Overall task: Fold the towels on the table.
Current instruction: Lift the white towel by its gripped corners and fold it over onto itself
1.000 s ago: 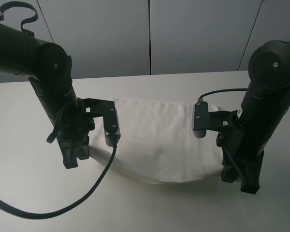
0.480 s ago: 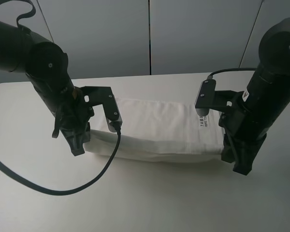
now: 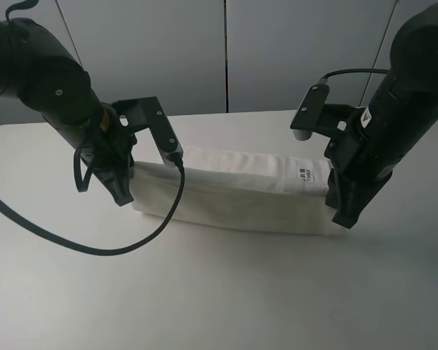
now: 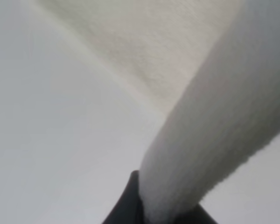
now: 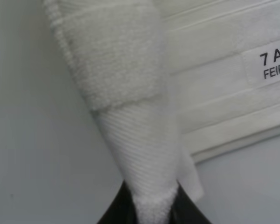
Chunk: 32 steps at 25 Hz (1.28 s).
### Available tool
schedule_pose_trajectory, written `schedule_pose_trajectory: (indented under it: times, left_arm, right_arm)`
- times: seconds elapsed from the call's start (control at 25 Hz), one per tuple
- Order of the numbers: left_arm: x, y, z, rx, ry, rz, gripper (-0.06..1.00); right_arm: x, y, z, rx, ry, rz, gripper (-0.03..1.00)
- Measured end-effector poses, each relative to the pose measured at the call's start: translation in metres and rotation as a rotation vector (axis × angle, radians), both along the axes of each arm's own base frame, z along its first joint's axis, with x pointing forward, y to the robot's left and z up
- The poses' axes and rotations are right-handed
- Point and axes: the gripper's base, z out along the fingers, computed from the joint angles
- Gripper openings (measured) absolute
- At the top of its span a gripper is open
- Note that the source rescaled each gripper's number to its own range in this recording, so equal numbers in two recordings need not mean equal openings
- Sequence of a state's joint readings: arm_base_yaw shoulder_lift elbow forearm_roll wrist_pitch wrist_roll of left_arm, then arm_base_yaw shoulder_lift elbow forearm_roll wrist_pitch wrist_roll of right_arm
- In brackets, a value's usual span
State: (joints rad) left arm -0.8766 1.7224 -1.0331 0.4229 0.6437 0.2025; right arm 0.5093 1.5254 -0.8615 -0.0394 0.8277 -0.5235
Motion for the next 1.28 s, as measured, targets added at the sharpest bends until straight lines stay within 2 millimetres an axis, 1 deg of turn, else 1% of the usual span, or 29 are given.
schedule_pose_trajectory:
  times: [0.2,0.4,0.56,0.72,0.84,1.0,1.16,1.28]
  left_arm:
    - [0.007,-0.001,0.003,-0.056,-0.057,0.048,0.00]
    - [0.023,0.008,0.006,-0.141,-0.086,0.138,0.00]
    - [0.035,0.014,0.009,-0.201,-0.109,0.165,0.00]
    - [0.042,0.016,0.012,-0.249,-0.132,0.166,0.00]
    - [0.047,0.013,0.008,-0.248,-0.135,0.163,0.00]
    - [0.056,0.005,-0.004,-0.222,-0.123,0.156,0.01]
    - [0.063,0.000,-0.013,-0.211,-0.118,0.153,0.02]
    - [0.067,-0.001,-0.014,-0.230,-0.124,0.153,0.02]
  right_arm:
    - [0.009,-0.001,0.002,0.003,-0.095,-0.051,0.00]
    - [0.017,0.002,0.005,0.039,-0.194,-0.079,0.00]
    - [0.024,0.003,0.007,0.061,-0.263,-0.089,0.00]
    - [0.030,0.004,-0.002,0.043,-0.280,-0.110,0.00]
    - [0.034,0.005,-0.011,0.030,-0.271,-0.116,0.00]
    - [0.040,0.006,-0.020,0.021,-0.289,-0.148,0.00]
    - [0.046,0.005,-0.024,0.001,-0.326,-0.163,0.00]
    - [0.049,0.004,-0.027,-0.006,-0.351,-0.186,0.00]
